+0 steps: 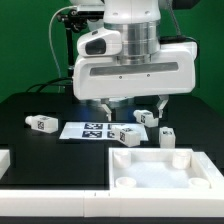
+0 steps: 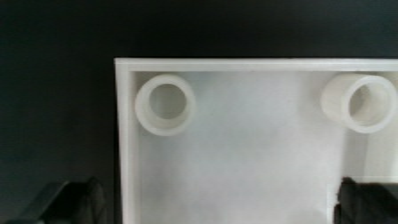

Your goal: Assemble one leg

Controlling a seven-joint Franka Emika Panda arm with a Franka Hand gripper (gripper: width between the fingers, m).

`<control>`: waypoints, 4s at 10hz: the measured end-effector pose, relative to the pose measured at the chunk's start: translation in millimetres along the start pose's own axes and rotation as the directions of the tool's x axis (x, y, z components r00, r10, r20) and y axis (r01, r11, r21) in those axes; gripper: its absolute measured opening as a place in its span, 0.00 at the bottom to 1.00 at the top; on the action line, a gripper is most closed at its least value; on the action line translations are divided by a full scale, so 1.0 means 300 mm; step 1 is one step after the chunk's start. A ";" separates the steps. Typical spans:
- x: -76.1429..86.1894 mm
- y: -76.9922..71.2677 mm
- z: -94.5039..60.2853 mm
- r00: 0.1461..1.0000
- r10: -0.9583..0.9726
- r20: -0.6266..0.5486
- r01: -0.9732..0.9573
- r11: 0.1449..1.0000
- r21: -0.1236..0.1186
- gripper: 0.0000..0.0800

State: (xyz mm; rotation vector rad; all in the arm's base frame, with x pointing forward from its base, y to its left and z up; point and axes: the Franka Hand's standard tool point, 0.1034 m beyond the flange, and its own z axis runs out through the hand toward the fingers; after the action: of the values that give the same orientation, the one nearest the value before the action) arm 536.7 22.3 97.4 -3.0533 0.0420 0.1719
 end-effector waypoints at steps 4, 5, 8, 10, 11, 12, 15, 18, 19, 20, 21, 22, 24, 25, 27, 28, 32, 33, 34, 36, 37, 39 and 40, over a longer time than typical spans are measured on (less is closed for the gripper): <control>-0.191 -0.247 0.135 0.960 0.163 0.230 -0.158 0.987 -0.039 0.81; -0.205 -0.266 0.136 0.940 0.163 0.301 -0.157 0.987 -0.044 0.81; -0.209 -0.248 0.122 0.889 0.169 0.425 -0.158 0.985 -0.061 0.81; -0.221 -0.277 0.156 0.860 0.133 0.492 -0.120 0.991 -0.059 0.81; -0.239 -0.292 0.182 0.833 0.117 0.541 -0.102 0.993 -0.059 0.81; -0.241 -0.295 0.197 0.806 0.111 0.581 -0.092 0.994 -0.062 0.81; -0.234 -0.281 0.204 0.779 0.118 0.616 -0.098 0.993 -0.067 0.81; -0.275 -0.306 0.227 0.740 0.128 0.660 -0.098 0.992 -0.083 0.81; -0.292 -0.310 0.220 0.689 0.127 0.713 -0.092 0.992 -0.087 0.81; -0.274 -0.308 0.232 0.694 0.127 0.709 -0.093 0.992 -0.087 0.81; -0.275 -0.308 0.228 0.694 0.127 0.708 -0.092 0.992 -0.087 0.81; -0.275 -0.308 0.228 0.695 0.127 0.708 -0.093 0.992 -0.087 0.81; -0.301 -0.293 0.276 0.686 0.137 0.714 -0.100 0.991 -0.094 0.81; -0.326 -0.286 0.316 0.665 0.143 0.733 -0.096 0.990 -0.107 0.81; -0.347 -0.266 0.365 0.640 0.156 0.752 -0.101 0.988 -0.119 0.81; -0.340 -0.266 0.373 0.655 0.155 0.740 -0.100 0.988 -0.118 0.81; -0.340 -0.263 0.374 0.654 0.156 0.740 -0.102 0.988 -0.118 0.37; -0.340 -0.263 0.374 0.654 0.156 0.740 -0.102 0.988 -0.118 0.36; -0.337 -0.264 0.346 0.645 0.155 0.748 -0.101 0.988 -0.117 0.36; -0.279 -0.273 0.176 0.658 0.140 0.740 -0.100 0.990 -0.098 0.36; -0.230 -0.280 0.096 0.711 0.125 0.692 -0.086 0.992 -0.090 0.36; -0.152 -0.318 -0.035 0.819 0.101 0.565 -0.082 0.995 -0.060 0.36; -0.144 -0.330 -0.025 0.860 0.100 0.501 -0.085 0.995 -0.053 0.36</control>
Offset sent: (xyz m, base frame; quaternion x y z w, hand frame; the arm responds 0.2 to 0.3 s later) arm -0.0321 0.0832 -0.0225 -0.0511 -0.1955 0.0907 0.9752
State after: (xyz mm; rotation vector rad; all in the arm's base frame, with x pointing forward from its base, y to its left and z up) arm 498.0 121.2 117.7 -2.9262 0.1524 0.9771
